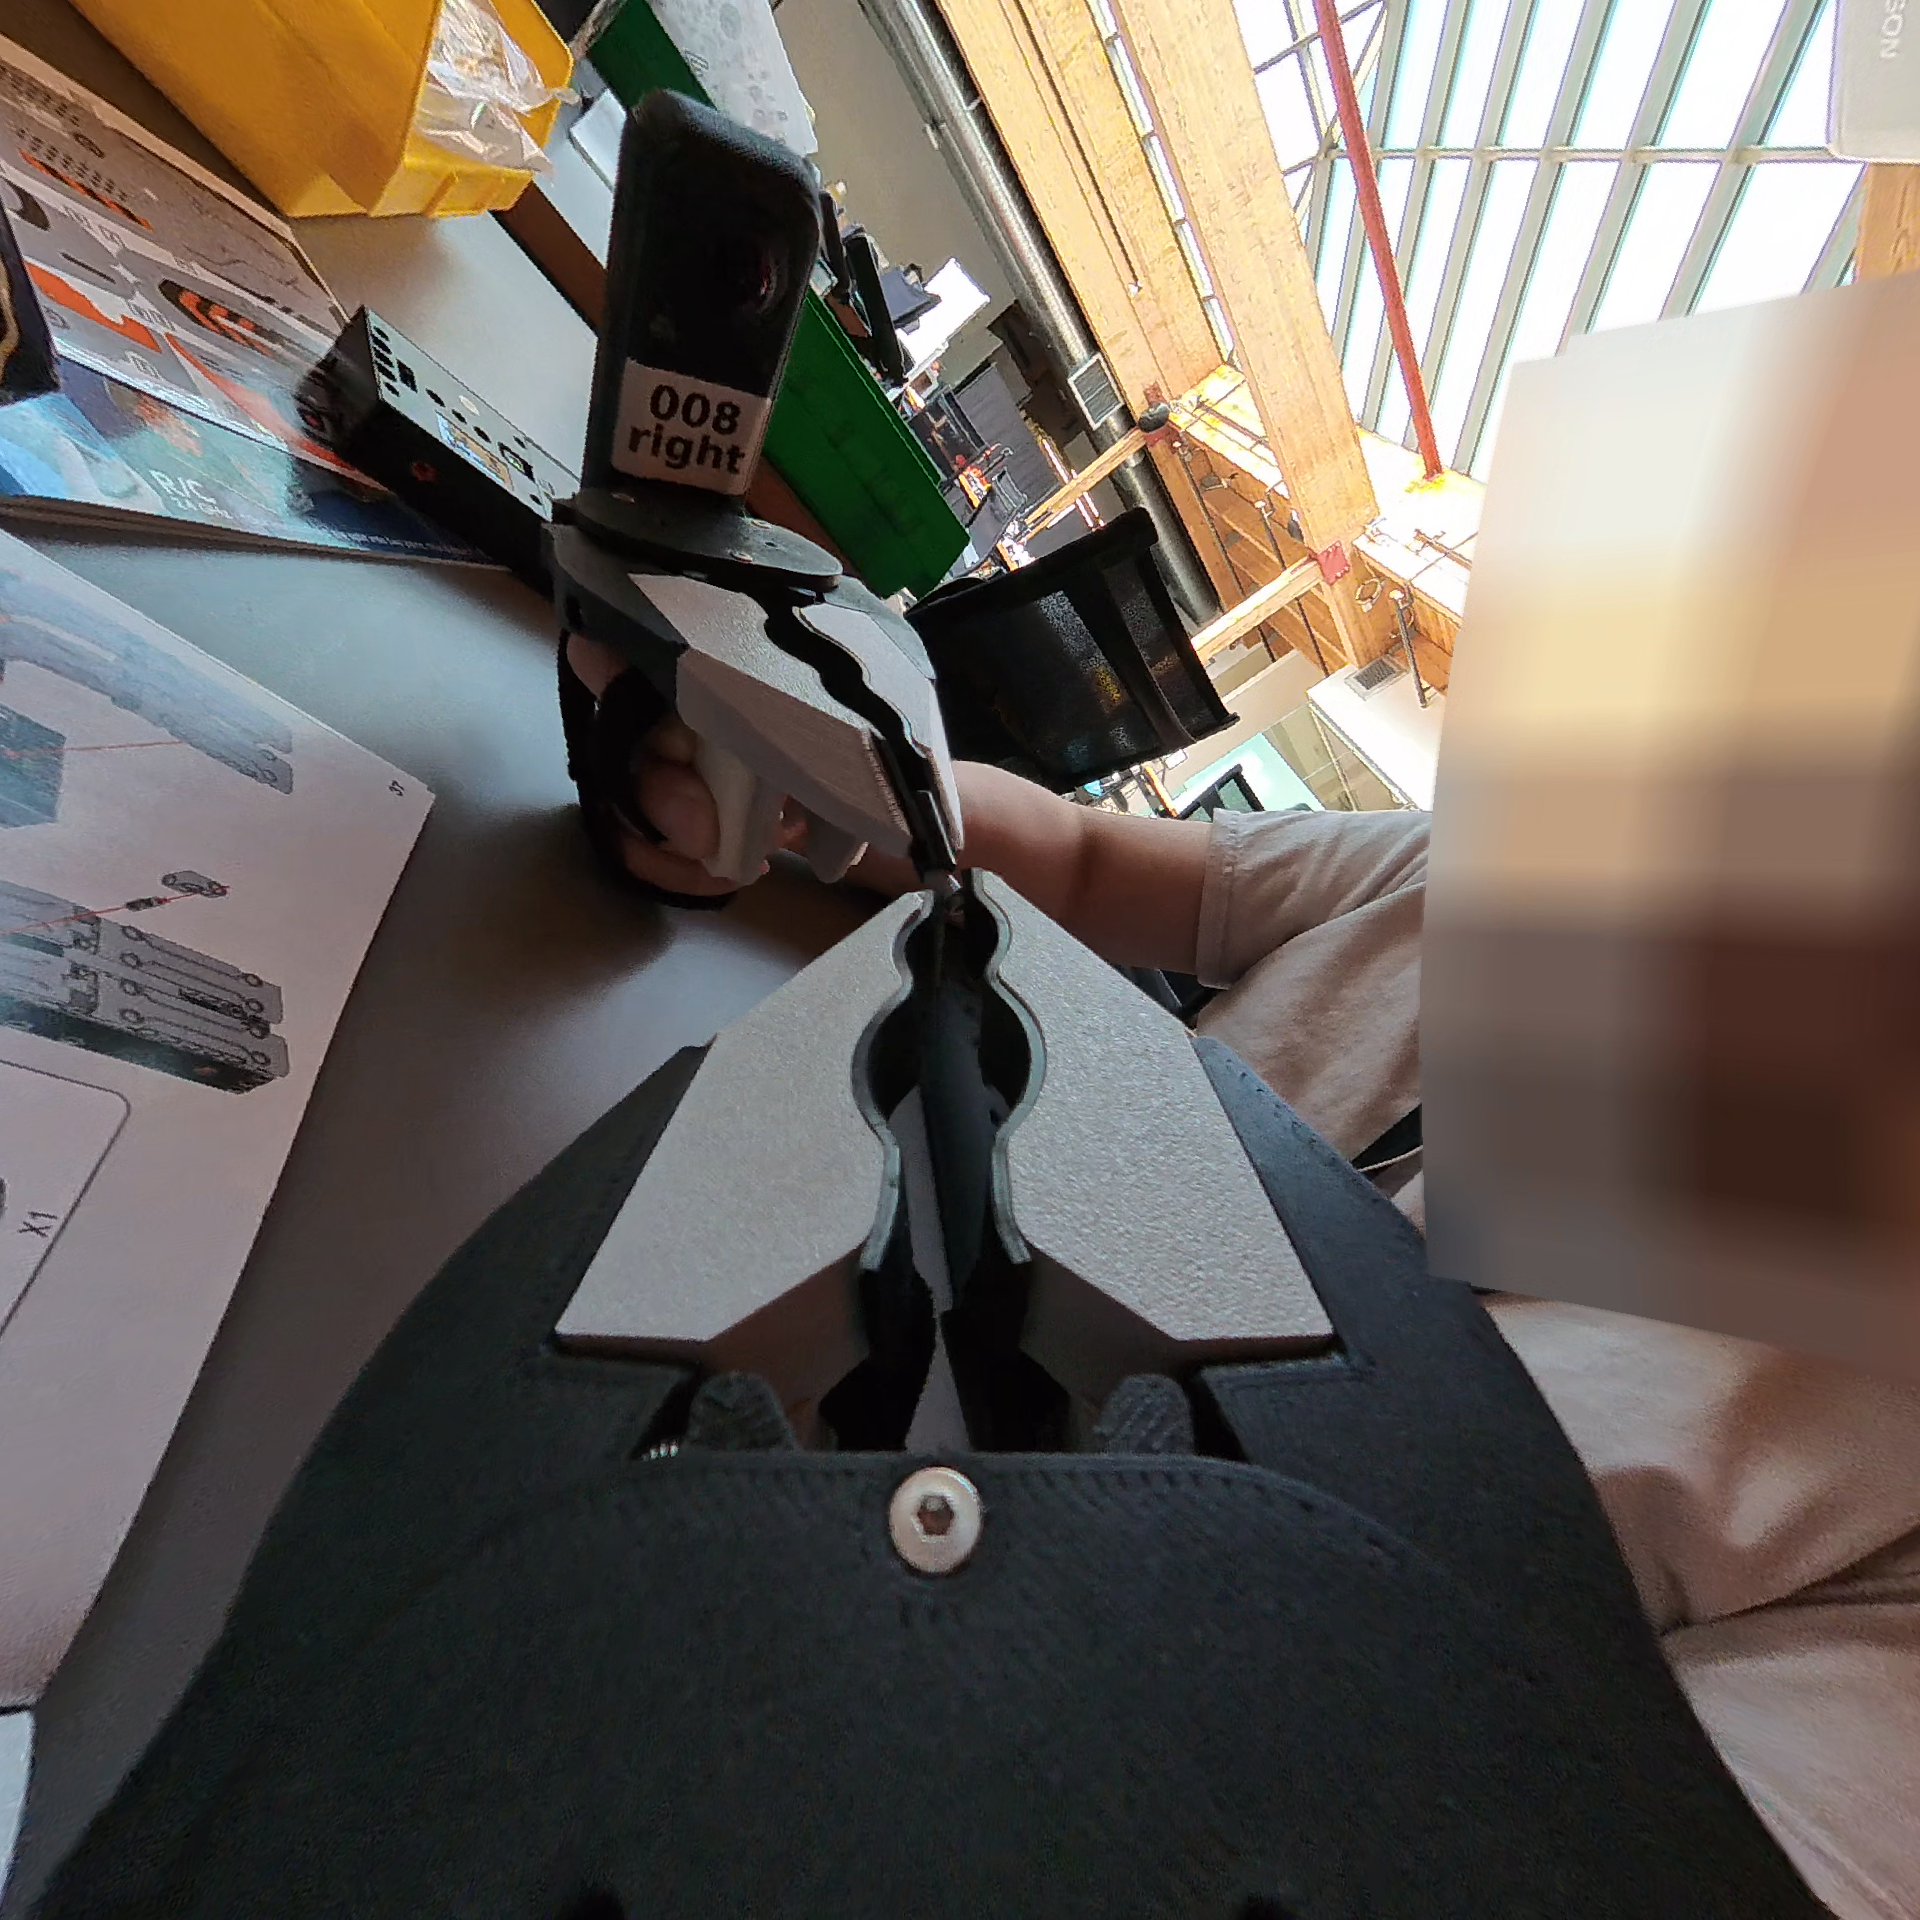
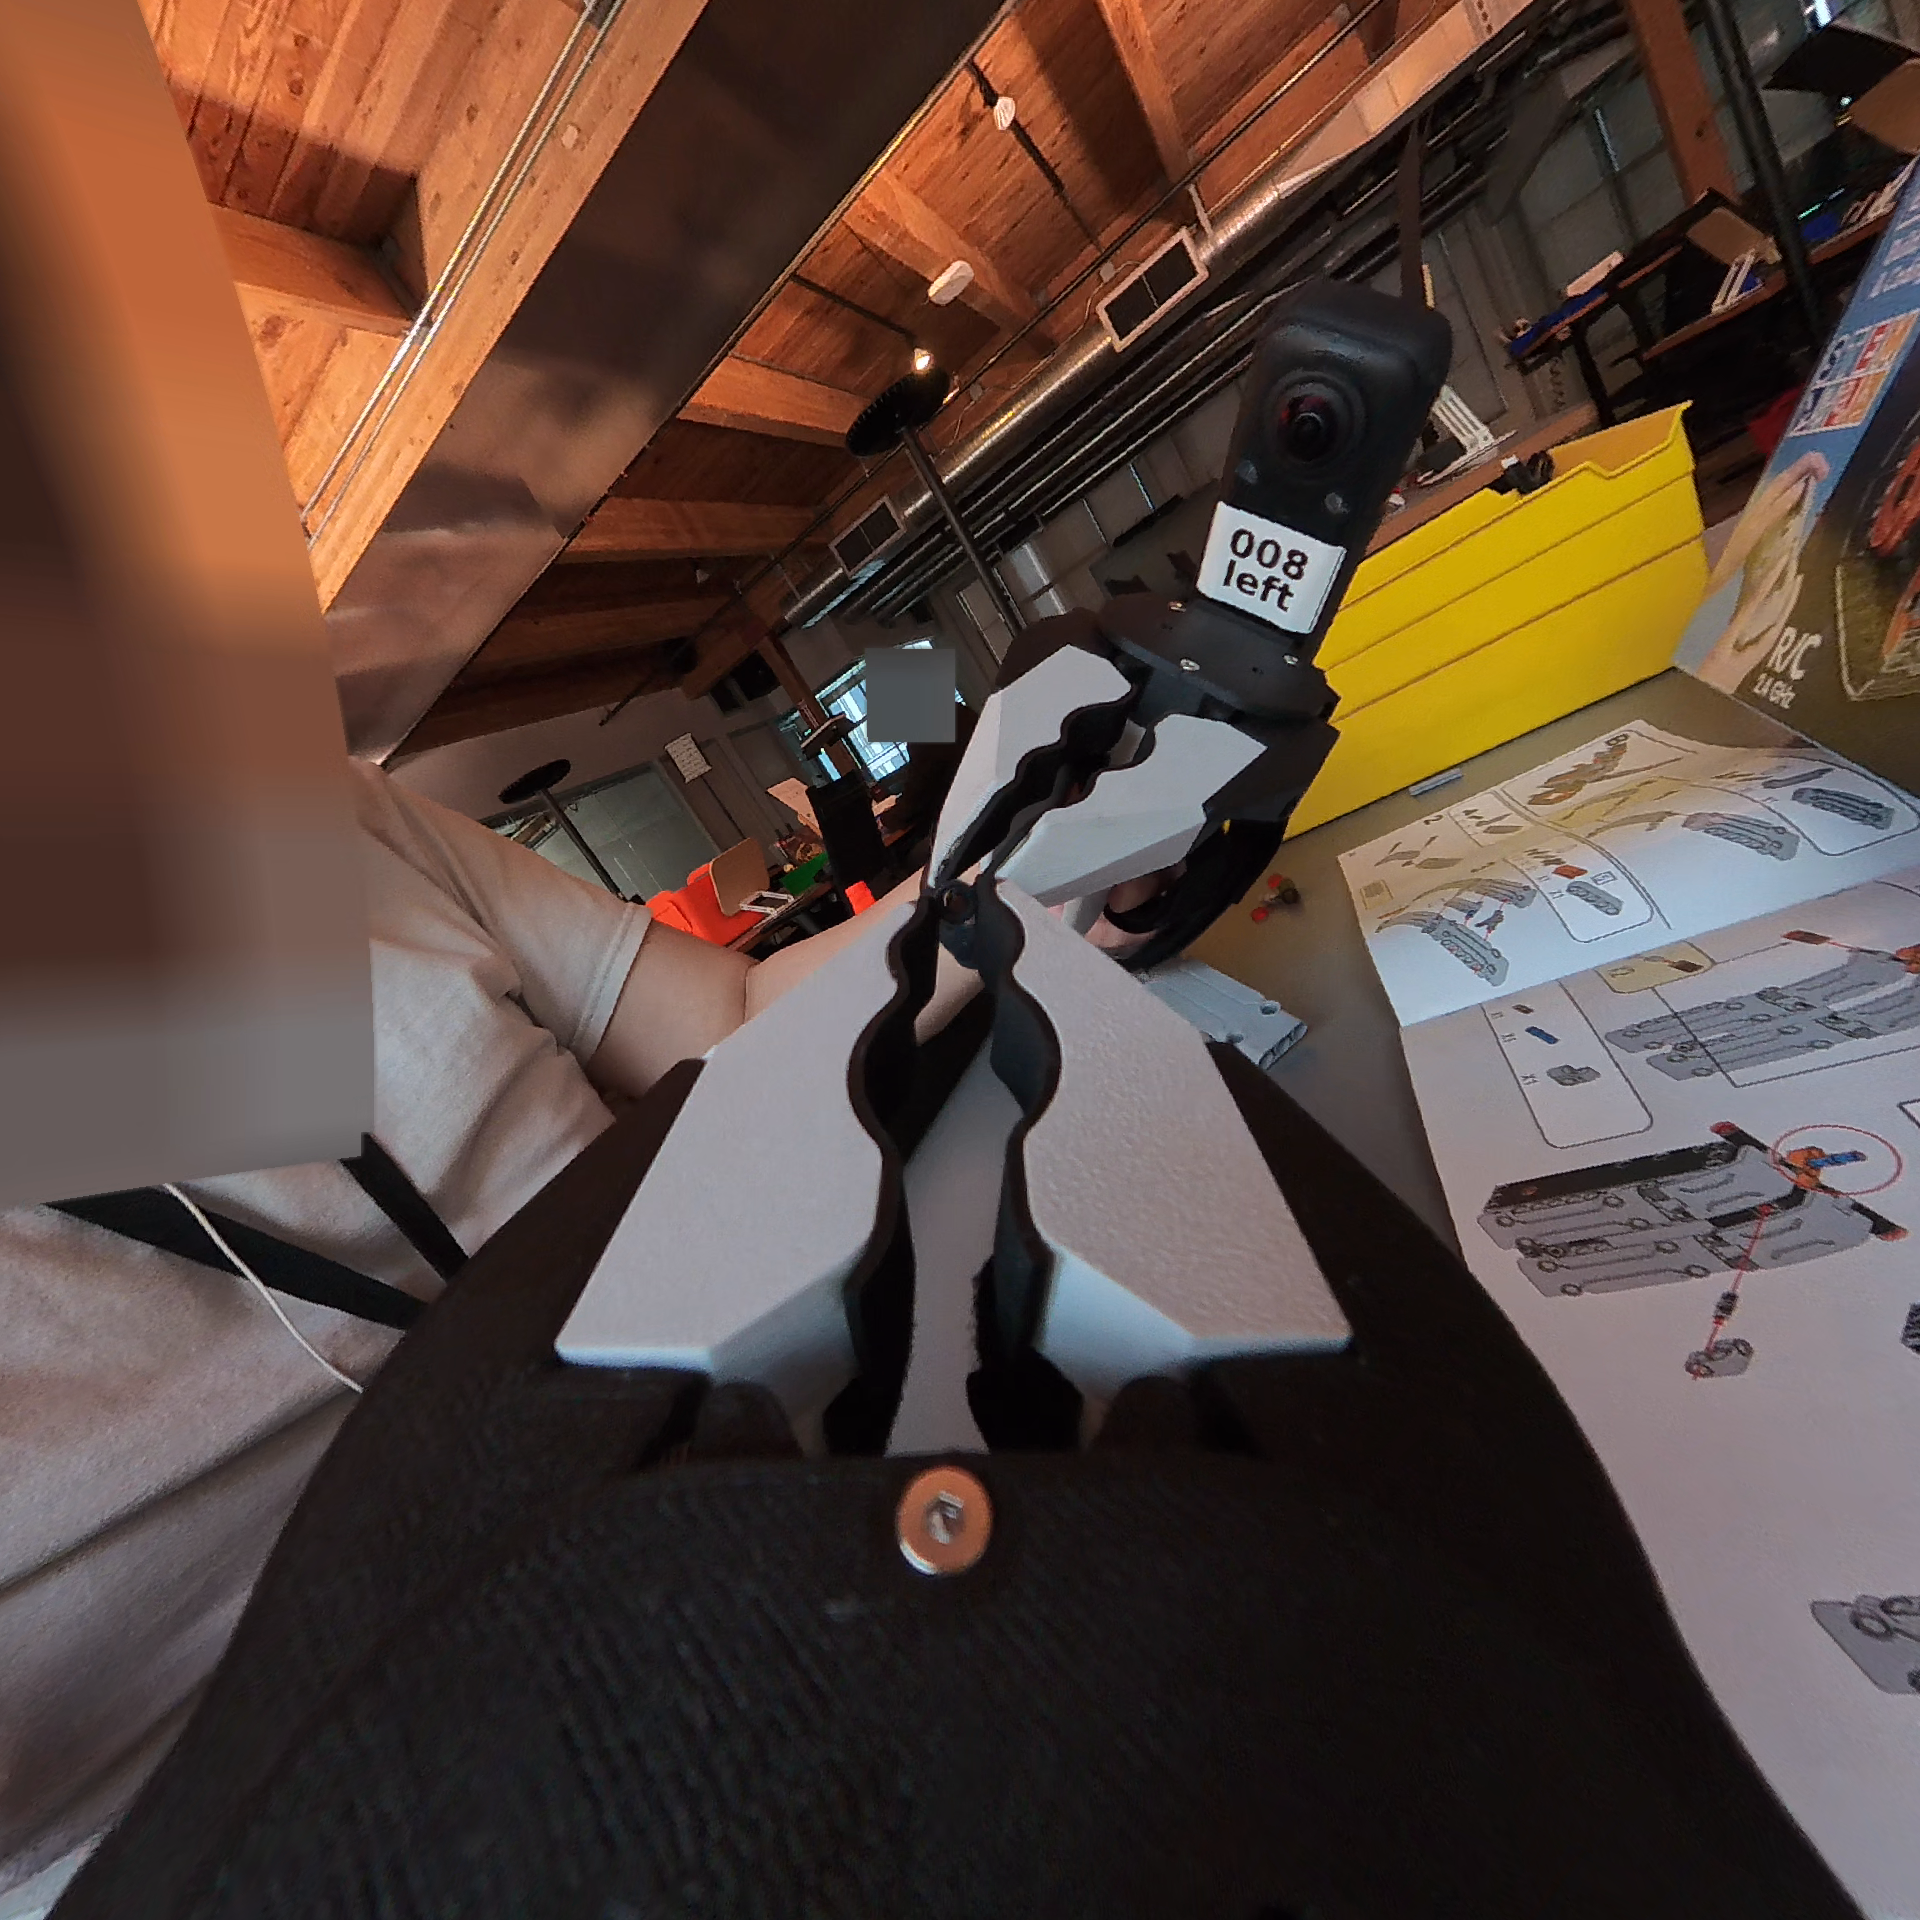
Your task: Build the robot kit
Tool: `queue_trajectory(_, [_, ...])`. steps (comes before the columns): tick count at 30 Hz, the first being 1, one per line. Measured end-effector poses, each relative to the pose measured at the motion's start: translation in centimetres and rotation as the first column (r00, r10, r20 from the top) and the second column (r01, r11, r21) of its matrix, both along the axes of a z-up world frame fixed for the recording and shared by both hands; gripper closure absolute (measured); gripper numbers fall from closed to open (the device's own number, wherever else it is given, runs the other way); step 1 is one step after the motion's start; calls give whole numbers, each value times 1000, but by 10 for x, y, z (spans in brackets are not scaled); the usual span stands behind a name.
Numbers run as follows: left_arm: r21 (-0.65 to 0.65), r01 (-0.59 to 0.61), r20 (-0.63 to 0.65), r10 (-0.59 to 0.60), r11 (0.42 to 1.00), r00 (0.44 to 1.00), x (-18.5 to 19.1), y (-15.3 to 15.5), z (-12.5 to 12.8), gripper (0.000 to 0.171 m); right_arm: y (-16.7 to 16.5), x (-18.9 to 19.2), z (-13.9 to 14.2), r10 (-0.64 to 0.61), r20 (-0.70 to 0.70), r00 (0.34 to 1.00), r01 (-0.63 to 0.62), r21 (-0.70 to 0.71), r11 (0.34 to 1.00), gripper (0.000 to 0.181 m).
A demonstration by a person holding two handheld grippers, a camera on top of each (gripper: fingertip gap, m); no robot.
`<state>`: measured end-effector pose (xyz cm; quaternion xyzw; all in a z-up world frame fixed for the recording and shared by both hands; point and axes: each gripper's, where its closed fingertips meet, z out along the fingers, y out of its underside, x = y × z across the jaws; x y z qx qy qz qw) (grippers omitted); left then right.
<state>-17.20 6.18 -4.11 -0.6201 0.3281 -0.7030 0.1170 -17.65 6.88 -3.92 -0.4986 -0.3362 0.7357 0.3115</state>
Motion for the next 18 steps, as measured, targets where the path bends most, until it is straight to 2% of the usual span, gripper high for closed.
queue_trajectory(18, [-29, -20, 76, 22, 999, 997, 1, 4, 12, 170, 6, 1, 10, -28, -76, 997, 25, -45, 999, 175])
